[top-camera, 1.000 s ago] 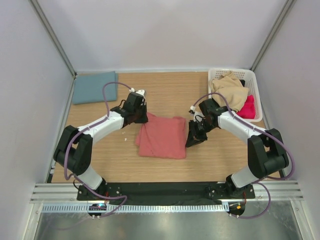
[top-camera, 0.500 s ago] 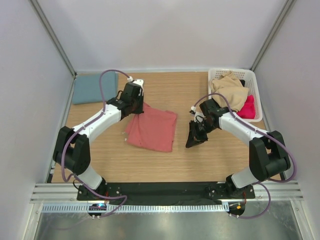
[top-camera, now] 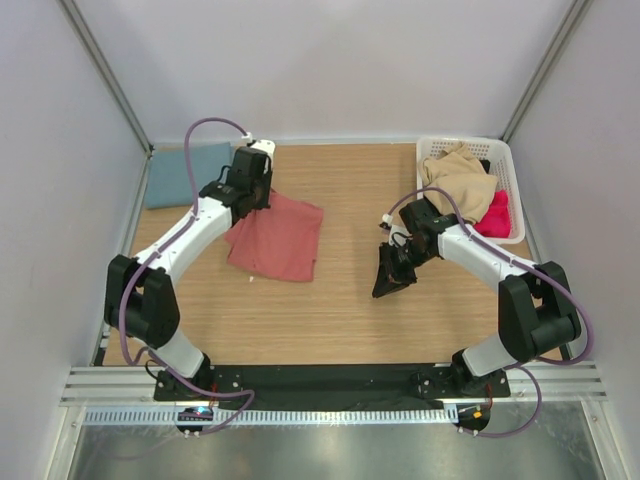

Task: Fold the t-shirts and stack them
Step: Neatly place the folded tshirt to the corner

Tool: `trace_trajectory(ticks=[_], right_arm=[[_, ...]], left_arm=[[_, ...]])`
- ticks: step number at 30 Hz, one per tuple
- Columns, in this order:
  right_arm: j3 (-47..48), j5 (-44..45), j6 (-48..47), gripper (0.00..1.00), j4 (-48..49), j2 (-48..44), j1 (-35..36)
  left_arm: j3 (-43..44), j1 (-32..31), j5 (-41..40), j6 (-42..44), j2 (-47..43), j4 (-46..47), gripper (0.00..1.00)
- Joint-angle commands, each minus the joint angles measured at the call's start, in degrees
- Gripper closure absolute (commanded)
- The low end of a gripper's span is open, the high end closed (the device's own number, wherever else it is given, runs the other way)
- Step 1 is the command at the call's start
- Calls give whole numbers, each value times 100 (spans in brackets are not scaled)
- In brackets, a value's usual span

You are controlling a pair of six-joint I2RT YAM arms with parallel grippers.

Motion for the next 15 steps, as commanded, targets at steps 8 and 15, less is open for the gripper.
trace_trajectory(ticks=[8,15], right_arm=[[175,-138,-25,85,-113,79,-19],[228,-270,37,85,-60,246,-19]], left_arm=[[1133,599,-688,1064,271,117,100],[2002,960,-670,1302,816,170,100]])
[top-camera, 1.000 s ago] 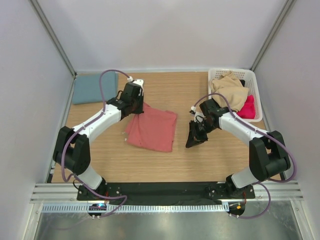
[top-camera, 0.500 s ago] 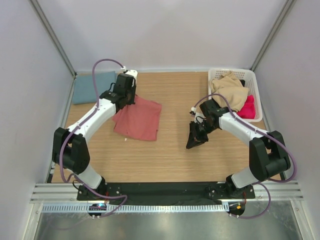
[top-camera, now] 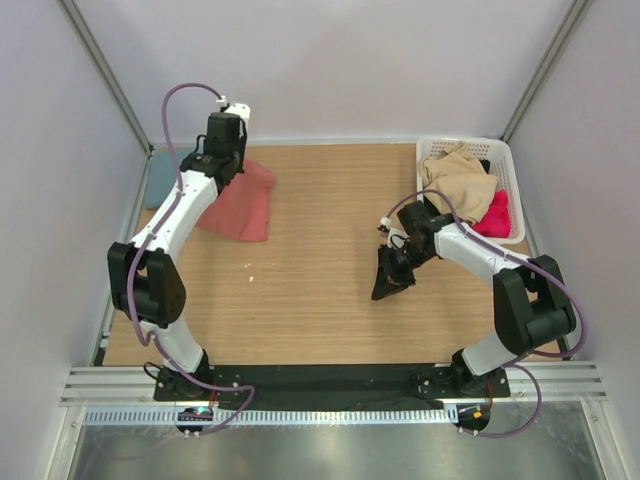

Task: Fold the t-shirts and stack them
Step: Neatly place the folded tshirt to the corner

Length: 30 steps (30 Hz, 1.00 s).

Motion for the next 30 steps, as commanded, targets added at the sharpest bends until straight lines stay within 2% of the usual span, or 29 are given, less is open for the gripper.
trace_trajectory(ticks=[1,10,14,22,30], right_arm=[[232,-178,43,85,-19,54,-10],[127,-310,78,85,130,221,-10],[214,-336,105,85,122,318,-19],[653,-292,166,85,43,493,-19],[663,-354,140,85,51,687,-10]], left_arm=[[609,151,-146,312,229,256,100],[2137,327,-295,690,1099,54,100],[2525,397,-409,831,1258,-183,100],[2324,511,-567,1033,889,-202,100],[2341,828,-480,954,774,-105,100]])
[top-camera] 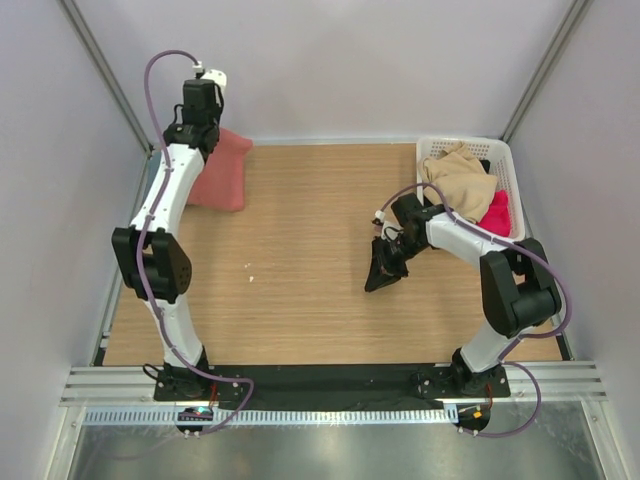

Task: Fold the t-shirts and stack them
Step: Neatly place the folded tshirt to the corner

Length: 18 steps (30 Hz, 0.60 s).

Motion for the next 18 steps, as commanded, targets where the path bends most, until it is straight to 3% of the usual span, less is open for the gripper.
trace_trajectory(ticks=[1,18], right_arm=[[119,-111,28,85,-25,12,-10],[119,-120,-7,85,-78,134,-10]], left_arm=[[234,183,-36,49,-415,287,100],[639,429,184,-74,25,278,100]])
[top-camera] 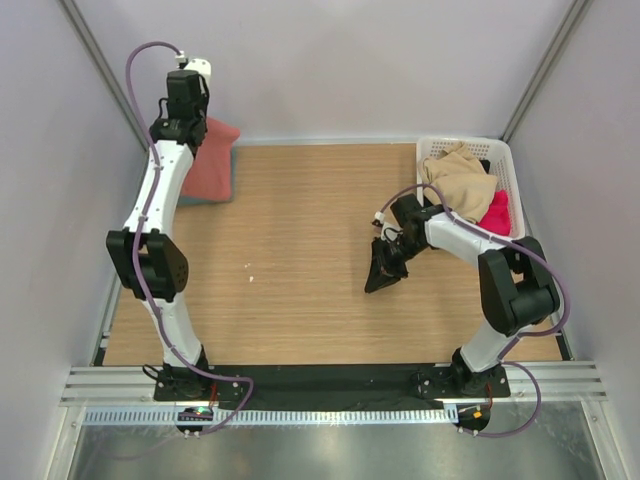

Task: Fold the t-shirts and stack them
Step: Neatly place the folded tshirt to the corner

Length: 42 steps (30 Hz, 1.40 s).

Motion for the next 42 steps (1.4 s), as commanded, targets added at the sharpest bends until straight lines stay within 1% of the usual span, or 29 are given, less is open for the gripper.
trace_trajectory(ticks=[1,10,14,21,23,24,25,30,35,40,42], right_arm=[[127,-109,0,85,-43,84,-10],[154,-118,-18,85,-60,234,-10],[189,-118,-9,85,-78,374,-10],[355,-92,-9,85,-183,760,-10],[434,-100,0,85,-201,849,-1],[478,-100,0,85,-227,893,-19],[531,-100,17,85,-253,971,-10],[812,-30,96,85,-359,1191,-10],[1146,66,140,85,-526,1429,-10],[1489,251,140,85,-877,1622,-1],[1595,295,140,85,-991,1675,34]], left_arm=[[228,97,75,-46,103,280,100],[307,194,57,-72,437,394,100],[421,229,-118,-11,657,499,100],[439,475,-277,42,991,903,100],[465,475,-171,24,1167,974,100],[578,475,-197,42,1263,983,100],[632,641,-232,42,1351,992,100],[703,748,-399,86,1791,1334,100],[1142,906,-575,165,2300,1422,100],[1423,1029,-962,305,2907,1659,100],[1572,1020,-1233,472,3047,1844,93]])
